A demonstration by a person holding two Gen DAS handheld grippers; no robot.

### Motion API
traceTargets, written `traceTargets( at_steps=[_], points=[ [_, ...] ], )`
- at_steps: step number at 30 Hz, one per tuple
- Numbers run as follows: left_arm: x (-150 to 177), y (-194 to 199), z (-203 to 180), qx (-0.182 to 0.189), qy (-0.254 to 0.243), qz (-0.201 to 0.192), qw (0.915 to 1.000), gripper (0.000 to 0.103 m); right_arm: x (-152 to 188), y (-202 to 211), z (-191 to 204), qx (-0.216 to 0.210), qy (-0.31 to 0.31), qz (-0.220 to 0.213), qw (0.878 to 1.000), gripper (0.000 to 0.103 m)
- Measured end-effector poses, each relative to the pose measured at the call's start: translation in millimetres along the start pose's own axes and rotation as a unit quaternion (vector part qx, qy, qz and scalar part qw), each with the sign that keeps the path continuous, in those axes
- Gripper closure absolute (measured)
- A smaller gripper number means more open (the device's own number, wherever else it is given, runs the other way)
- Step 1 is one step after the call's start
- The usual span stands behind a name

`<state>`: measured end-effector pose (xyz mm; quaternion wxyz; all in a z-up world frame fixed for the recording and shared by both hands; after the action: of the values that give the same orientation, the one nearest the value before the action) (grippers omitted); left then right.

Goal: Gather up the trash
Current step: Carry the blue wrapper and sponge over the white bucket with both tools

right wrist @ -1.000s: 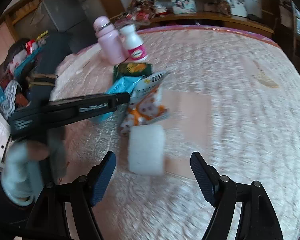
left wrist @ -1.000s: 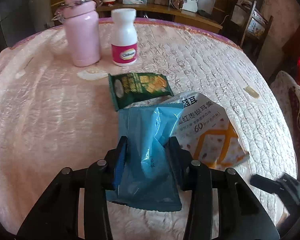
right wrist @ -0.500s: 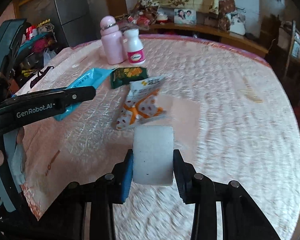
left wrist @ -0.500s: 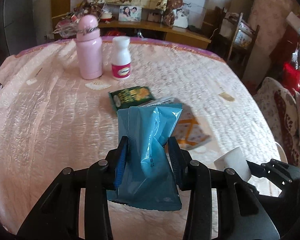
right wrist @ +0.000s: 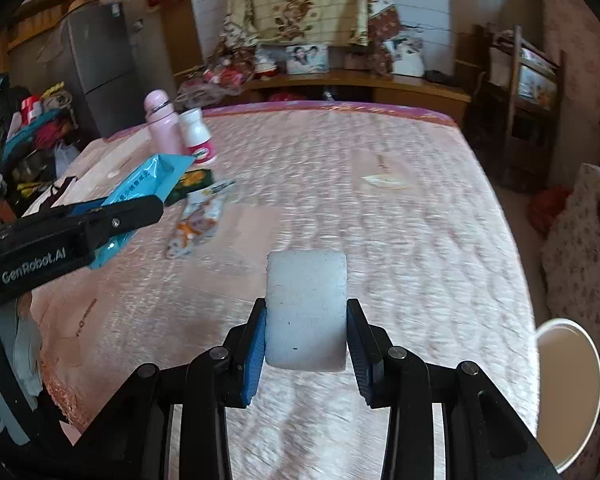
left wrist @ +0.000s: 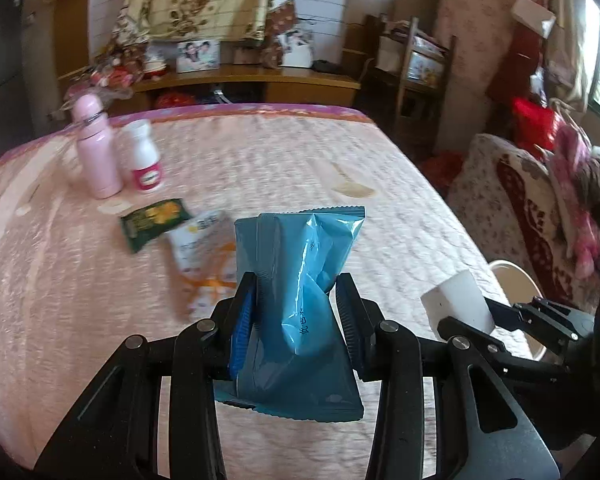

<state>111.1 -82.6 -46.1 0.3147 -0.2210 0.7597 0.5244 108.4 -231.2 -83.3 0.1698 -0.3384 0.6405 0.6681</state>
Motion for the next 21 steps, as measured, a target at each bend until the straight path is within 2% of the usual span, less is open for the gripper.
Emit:
traceTargets(
  at_steps=[9, 21],
  points=[
    [0.6, -14.5, -61.2, 0.046, -0.03, 0.012, 0.9984, 0.065, 13.4, 23.4, -57.8, 0.026, -0.045, -0.012, 0.999, 0.067],
    [2.8, -50.6, -136.2, 0.079, -0.076, 0.036, 0.9933, 0.065, 37.6, 44.3, -145.0, 0.076, -0.104, -0.009, 0.992, 0.067]
  ],
)
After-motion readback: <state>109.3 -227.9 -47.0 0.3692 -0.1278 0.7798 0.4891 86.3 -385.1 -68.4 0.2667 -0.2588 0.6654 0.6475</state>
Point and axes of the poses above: each gripper's, at about its wrist camera, not at the fingertips, and y roughly against the way its jaws point, z to its left, x to its underside, the point moved 4 cm from there along -y, roughly the way its jaws point, and after that the axes turned 11 degrees about x, right-handed, at the moved point
